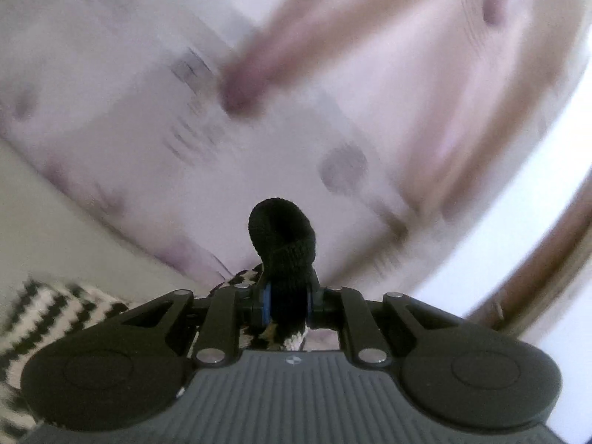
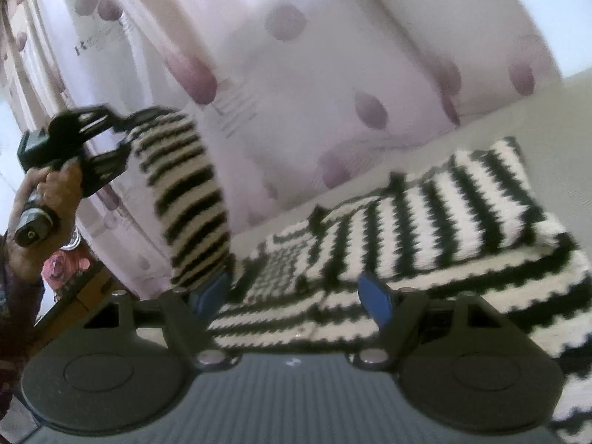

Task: Fold small clothes

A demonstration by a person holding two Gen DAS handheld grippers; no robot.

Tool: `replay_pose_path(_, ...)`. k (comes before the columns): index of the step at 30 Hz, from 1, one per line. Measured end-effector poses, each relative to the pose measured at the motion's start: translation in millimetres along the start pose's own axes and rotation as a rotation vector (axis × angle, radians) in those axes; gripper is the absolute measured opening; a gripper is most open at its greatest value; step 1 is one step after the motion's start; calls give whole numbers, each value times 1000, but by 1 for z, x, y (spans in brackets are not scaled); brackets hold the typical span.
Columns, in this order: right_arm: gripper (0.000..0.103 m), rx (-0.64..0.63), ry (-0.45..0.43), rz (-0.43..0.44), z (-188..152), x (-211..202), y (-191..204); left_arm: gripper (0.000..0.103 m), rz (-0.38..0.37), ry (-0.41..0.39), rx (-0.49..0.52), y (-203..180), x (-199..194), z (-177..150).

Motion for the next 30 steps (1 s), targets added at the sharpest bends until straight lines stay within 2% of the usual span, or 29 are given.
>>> replay_pose_path(7, 78, 7, -42, -20, 13, -26, -26, 16, -71, 135, 27, -46, 92, -60)
replay_pose_path(11, 78, 35, -62, -25, 18, -40, -42, 16, -85, 203, 53, -60, 130, -101)
replay_pose_path(15, 78, 69, -86, -26, 27, -49, -59, 19, -120, 267, 133, -68, 150, -140)
replay_pose_path(16, 78, 77, -90, -24, 28, -51, -62, 24, -126, 278, 148, -68, 154, -148)
replay_pose_path(18, 78, 91, -95, -19, 33, -52, -68, 46, -144, 283, 165, -66, 160, -160)
replay_pose_path(20, 78, 93, -95, -21, 37, -51, -72, 85, -151, 272, 184, -69, 158, -167)
replay_pose_path(22, 78, 88, -96, -22, 40, -51, -75, 99, -136, 228, 205, -73, 149, -169)
replay_pose_path(26, 78, 60, -91, -35, 49, -46, -76, 102, -122, 201, 259, -60, 113, -167)
replay_pose_path(28, 78, 31, -95, -62, 56, -44, -77, 102, -77, 180, 287, -41, 84, -170)
replay_pose_path(30, 77, -8, -99, -77, 65, -40, -78, 102, 13, 155, 333, -15, 55, -178)
Point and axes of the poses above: each gripper's, at about its wrist camera, not at the fingertips, and x roughly the way its jaws point, y to its left, z to its top, the point moved 1 cm from there along x, roughly the way its jaws point, and after that the axes turned 12 degrees about x, right-handed, at the moved point
